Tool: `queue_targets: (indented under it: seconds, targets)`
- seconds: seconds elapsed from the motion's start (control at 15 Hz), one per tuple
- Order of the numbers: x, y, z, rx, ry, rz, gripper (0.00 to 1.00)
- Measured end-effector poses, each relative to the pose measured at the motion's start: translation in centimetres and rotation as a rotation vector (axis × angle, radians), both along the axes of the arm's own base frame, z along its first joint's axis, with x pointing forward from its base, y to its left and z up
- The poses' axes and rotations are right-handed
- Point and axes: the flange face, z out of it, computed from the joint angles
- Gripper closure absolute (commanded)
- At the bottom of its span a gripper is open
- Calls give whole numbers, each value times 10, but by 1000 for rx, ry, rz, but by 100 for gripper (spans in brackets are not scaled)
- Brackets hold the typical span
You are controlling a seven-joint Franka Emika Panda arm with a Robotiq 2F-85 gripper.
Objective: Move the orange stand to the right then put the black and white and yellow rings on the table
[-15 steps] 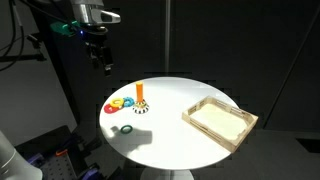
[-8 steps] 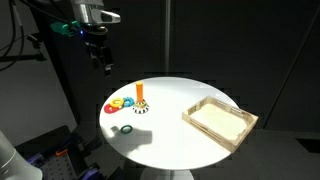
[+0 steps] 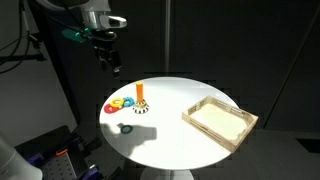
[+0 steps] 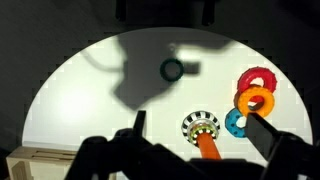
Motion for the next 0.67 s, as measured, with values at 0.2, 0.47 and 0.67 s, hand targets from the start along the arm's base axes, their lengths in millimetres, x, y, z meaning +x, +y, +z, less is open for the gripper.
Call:
queue_targets:
  seconds: [0.2,0.47,0.67]
  targets:
    - [22,0,-14,0,-30,1,0]
    - [54,4,-39,1,-61,8,0]
    - [69,6,-54,2,-57,12,0]
